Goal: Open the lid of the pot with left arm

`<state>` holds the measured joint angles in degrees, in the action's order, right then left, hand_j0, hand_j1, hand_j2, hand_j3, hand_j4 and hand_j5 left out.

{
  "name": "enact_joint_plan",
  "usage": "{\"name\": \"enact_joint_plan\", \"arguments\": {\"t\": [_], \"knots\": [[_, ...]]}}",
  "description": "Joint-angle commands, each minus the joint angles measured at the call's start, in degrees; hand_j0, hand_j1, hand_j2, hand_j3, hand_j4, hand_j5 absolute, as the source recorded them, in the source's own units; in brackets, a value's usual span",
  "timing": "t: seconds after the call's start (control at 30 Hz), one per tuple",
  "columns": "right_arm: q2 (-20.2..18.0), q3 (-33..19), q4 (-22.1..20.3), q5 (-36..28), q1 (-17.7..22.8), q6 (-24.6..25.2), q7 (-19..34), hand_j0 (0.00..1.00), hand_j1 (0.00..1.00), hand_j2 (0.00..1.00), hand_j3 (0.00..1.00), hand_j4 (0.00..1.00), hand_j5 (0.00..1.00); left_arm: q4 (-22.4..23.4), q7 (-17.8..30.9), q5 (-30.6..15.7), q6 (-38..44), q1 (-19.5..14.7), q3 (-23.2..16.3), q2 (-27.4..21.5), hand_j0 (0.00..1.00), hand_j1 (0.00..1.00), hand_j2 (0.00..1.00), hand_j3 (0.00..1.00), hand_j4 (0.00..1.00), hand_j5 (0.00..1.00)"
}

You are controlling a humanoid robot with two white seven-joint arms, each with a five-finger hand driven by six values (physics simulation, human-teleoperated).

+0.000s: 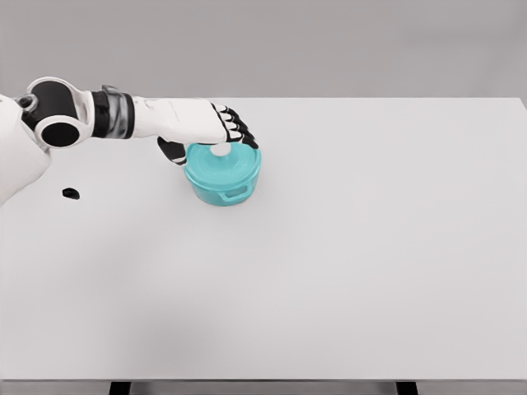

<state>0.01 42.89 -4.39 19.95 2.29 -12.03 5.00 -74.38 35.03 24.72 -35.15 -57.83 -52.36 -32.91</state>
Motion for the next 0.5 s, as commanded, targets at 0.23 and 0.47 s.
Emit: {"name": "enact_joint_plan", "arguments": {"t": [0.23, 0.47], "knots": [[0.0, 0.0, 0.0, 0.0, 0.0, 0.0, 0.0, 1.0, 1.0, 1.0, 1.0, 1.0, 1.0, 3.7, 0.0, 1.4, 0.2, 0.0, 0.0, 2.3, 0.9, 0.9, 0.9, 0.9, 0.9, 0.9], [0.0, 0.0, 0.0, 0.0, 0.0, 0.0, 0.0, 1.0, 1.0, 1.0, 1.0, 1.0, 1.0, 3.7, 0.0, 1.4, 0.2, -0.1, -0.7, 2.2, 0.74, 0.74, 0.74, 0.74, 0.74, 0.74]]}}
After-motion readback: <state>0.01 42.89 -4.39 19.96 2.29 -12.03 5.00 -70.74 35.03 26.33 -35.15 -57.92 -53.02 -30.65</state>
